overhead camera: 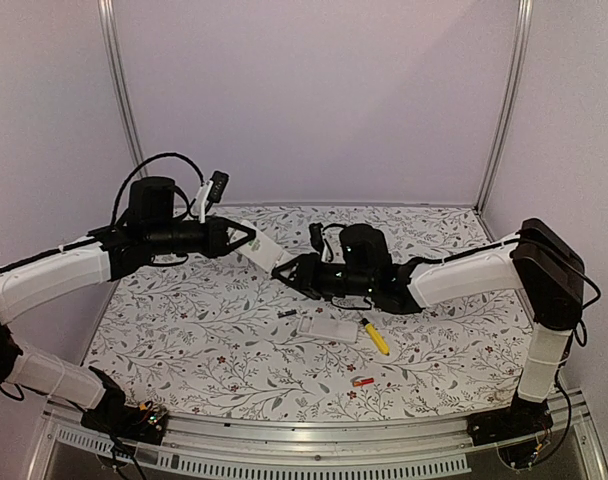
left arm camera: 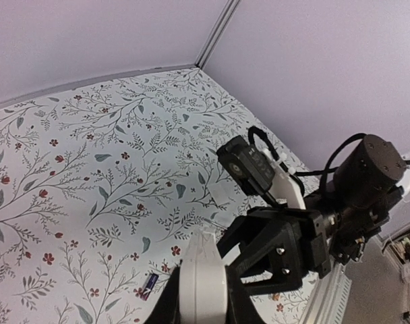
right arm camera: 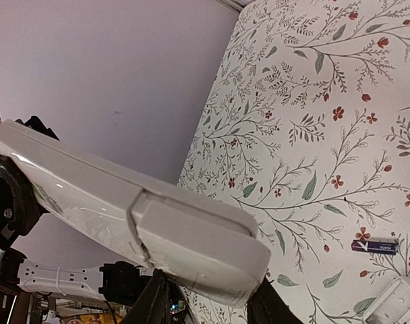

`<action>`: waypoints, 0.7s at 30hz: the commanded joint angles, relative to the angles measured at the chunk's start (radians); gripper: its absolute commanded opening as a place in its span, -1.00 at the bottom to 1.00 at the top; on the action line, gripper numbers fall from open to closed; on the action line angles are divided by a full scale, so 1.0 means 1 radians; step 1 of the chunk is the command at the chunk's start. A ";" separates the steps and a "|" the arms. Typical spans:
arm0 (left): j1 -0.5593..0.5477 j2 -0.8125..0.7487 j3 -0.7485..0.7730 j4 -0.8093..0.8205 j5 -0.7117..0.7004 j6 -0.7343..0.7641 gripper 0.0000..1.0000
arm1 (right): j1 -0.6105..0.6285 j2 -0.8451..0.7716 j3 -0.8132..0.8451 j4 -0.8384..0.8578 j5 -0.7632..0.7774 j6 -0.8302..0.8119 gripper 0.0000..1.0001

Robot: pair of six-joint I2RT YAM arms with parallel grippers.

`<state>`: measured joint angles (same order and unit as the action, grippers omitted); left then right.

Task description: Unload the batteries from the remote control

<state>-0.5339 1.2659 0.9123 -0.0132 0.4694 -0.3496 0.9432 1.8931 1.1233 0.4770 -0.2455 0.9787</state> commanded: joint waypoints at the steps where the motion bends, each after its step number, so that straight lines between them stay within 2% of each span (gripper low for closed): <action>1: 0.010 -0.041 0.018 0.043 0.030 -0.018 -1.00 | -0.017 -0.024 -0.062 -0.071 0.060 0.009 -0.37; 11: 0.021 -0.038 0.015 0.051 0.037 -0.025 -1.00 | -0.020 -0.056 -0.113 -0.058 0.057 0.008 -0.34; 15: 0.018 -0.022 0.014 0.055 0.054 -0.034 -1.00 | -0.019 -0.094 -0.128 -0.034 0.051 -0.028 -0.12; 18: 0.012 -0.011 0.014 0.053 0.050 -0.037 -1.00 | -0.019 -0.136 -0.131 -0.054 0.087 -0.052 0.16; 21: 0.000 -0.002 0.016 0.049 0.043 -0.037 -1.00 | -0.018 -0.169 -0.125 -0.064 0.098 -0.085 0.33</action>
<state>-0.5220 1.2488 0.9123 0.0040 0.5064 -0.3771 0.9268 1.7973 1.0008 0.4160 -0.1844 0.9489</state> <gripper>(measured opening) 0.131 0.625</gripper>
